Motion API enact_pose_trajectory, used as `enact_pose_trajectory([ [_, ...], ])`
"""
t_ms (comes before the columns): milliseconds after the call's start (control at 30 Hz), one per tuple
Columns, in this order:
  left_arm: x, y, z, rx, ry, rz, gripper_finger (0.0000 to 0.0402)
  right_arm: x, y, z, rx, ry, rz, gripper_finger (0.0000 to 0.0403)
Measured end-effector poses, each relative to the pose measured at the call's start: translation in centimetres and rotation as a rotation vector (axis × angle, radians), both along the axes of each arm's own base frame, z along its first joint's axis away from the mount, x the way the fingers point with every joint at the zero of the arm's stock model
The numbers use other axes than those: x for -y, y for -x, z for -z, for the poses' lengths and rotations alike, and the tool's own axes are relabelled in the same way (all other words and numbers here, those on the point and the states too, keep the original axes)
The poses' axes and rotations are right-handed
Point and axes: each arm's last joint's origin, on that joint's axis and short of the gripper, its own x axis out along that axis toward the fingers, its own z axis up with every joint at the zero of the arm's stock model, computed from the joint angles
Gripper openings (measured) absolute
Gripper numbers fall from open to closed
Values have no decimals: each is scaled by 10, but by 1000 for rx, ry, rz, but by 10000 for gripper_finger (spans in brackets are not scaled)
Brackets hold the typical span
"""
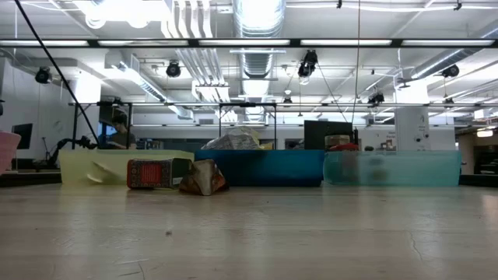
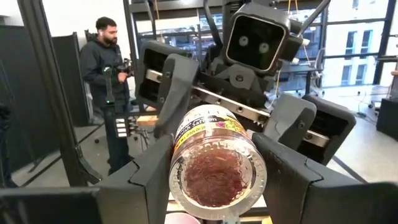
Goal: Pick & Place Food Item
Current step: Put the brown seasoning bottle into the light green bin
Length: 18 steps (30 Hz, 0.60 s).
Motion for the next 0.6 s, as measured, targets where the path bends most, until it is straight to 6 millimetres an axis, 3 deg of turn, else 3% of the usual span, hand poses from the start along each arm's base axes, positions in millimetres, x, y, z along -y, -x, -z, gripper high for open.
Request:
enact_pose_trajectory([
  [300, 0, 0, 0, 2, -17, -1, 286, 0, 0, -1, 4, -10, 3, 186],
  [600, -1, 0, -1, 12, -23, -29, 194, 0, 1, -2, 10, -14, 23, 186],
])
